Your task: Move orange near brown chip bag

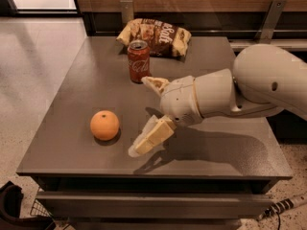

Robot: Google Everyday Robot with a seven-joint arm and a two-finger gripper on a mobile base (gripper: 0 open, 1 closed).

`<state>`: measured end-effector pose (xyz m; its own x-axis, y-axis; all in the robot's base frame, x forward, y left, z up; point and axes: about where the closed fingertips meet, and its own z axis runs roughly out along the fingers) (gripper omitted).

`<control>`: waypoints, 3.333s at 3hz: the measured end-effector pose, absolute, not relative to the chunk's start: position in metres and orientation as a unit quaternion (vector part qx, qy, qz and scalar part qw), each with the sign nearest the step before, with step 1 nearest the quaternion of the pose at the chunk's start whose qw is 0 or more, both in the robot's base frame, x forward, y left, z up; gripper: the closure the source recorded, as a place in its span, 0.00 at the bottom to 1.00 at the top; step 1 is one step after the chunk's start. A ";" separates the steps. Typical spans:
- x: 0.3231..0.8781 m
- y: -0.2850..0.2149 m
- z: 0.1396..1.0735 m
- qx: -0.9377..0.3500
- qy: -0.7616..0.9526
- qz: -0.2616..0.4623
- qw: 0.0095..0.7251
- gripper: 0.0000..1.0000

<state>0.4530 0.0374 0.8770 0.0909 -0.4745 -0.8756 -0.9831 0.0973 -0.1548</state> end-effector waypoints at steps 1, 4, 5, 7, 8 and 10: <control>0.458 0.067 0.863 -0.600 0.582 0.330 0.438 0.00; 0.454 0.112 0.842 -0.592 0.549 0.382 0.450 0.47; 0.453 0.114 0.842 -0.593 0.548 0.383 0.449 0.70; 0.456 0.111 0.847 -0.591 0.549 0.382 0.451 1.00; 0.474 0.090 0.858 -0.571 0.562 0.381 0.461 1.00; 0.552 -0.024 0.887 -0.489 0.630 0.334 0.502 1.00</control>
Offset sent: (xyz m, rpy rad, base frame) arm 0.0054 0.0823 -0.0435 0.2135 0.0437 0.1257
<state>0.5515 -0.0238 0.8869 -0.0176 -0.2815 -0.9594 -0.9517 0.2988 -0.0702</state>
